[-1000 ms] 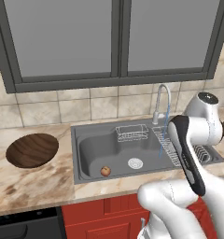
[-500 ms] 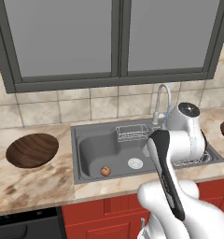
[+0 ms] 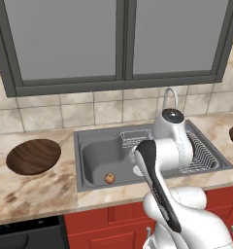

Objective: Pick the onions from the sink and place them in one bowl. Place the peach in the other bowl. Then turn off the sink faucet.

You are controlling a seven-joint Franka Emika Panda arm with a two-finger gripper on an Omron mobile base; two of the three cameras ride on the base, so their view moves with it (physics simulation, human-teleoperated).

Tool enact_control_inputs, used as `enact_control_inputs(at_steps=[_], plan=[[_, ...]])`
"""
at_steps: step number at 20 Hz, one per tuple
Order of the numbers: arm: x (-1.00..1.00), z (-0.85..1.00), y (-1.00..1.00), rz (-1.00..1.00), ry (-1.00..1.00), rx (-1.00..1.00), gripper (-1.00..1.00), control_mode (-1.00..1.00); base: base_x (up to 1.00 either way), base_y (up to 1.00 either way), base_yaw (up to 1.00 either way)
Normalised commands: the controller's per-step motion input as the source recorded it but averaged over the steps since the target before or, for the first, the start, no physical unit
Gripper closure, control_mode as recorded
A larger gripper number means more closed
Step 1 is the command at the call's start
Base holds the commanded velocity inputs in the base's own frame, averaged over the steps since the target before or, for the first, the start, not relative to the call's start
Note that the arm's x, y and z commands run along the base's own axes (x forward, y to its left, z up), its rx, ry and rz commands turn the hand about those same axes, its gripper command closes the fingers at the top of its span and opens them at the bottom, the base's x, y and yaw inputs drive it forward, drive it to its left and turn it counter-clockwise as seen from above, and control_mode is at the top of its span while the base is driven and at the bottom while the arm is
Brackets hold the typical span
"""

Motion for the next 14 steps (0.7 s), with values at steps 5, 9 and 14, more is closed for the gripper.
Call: enact_control_inputs(at_steps=[5,9,14], plan=[[0.27,-0.29,0.07,0.00,0.20,0.03,-1.00,-1.00,0.00,0.00,0.00],[0.37,-0.22,0.00,0.00,0.18,0.07,-1.00,-1.00,0.00,0.00,0.00],[0.26,-0.31,0.06,0.00,0.07,0.02,-1.00,-1.00,0.00,0.00,0.00]])
